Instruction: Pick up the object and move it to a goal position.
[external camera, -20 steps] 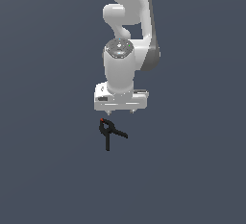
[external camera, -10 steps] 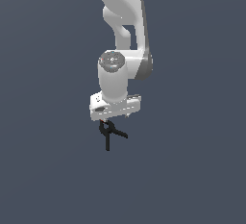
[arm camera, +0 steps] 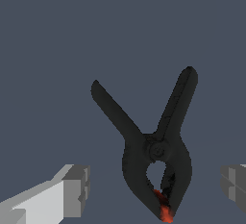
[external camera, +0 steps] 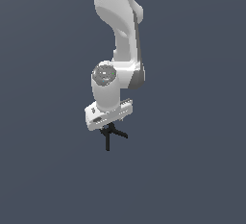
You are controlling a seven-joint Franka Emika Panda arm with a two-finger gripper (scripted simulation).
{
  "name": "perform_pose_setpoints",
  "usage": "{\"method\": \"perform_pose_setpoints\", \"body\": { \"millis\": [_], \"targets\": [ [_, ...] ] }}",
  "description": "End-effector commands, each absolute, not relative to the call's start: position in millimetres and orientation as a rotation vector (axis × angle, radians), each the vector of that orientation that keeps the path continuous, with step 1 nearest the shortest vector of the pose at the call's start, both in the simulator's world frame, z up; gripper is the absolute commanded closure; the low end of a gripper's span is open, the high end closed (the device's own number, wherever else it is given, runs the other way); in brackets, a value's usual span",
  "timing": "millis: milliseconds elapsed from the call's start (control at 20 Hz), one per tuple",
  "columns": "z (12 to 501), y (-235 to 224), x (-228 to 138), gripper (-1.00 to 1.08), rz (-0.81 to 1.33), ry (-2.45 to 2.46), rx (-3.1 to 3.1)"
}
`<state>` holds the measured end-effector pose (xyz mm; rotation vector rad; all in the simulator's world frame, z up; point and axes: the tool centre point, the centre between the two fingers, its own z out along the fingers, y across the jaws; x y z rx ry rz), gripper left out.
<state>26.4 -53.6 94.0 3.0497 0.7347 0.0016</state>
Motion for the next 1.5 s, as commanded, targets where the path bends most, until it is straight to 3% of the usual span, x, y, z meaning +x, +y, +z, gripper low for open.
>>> {"method": "perform_pose_setpoints", "body": {
  "millis": [0, 850, 1450],
  "targets": [
    [86.6, -58.1, 27.8, -0.92, 0.001, 0.805, 3.033],
    [66.5, -68.7, 29.5, -0.92, -0.001, 0.951, 2.994],
    [20.4, -68.3, 28.8, -0.92, 0.0, 0.958, 2.992]
  ]
}}
